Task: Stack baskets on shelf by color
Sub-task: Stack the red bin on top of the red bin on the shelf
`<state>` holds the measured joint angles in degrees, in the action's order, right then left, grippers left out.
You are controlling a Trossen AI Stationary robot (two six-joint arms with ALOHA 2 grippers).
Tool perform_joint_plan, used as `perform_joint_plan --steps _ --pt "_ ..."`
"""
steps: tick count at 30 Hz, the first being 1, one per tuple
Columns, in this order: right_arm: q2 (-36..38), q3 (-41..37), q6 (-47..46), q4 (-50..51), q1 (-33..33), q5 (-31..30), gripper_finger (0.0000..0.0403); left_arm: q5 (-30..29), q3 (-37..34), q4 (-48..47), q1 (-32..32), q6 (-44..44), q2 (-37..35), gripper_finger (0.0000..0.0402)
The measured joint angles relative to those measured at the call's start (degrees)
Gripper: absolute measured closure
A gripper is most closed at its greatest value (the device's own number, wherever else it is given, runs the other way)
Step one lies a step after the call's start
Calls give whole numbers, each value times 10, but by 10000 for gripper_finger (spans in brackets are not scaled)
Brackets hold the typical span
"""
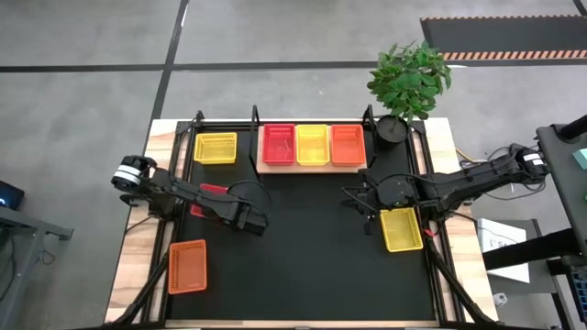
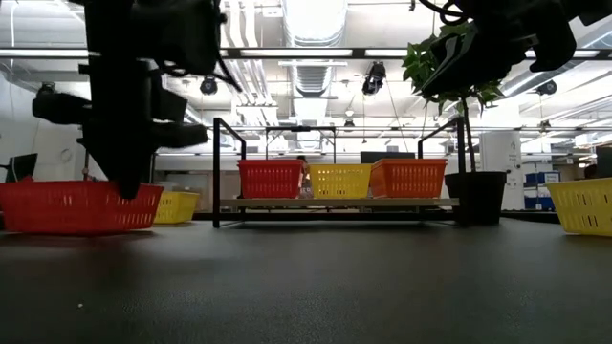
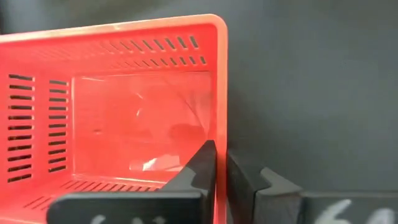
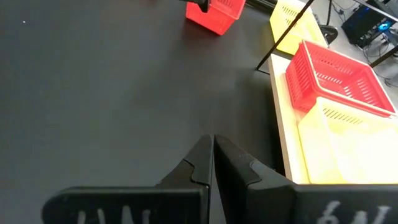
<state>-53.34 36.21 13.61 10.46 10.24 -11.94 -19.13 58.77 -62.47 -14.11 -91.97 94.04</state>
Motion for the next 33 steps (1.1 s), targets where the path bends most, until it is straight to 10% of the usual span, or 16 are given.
perform_joint_plan --steps 8,22,33 --pt "0 0 4 0 0 0 394 40 98 -25 -32 145 0 400" --pt "0 -8 5 1 0 0 394 -40 354 43 -91 758 3 401" --pt "0 -15 -11 0 0 2 394 -127 374 31 49 1009 0 401"
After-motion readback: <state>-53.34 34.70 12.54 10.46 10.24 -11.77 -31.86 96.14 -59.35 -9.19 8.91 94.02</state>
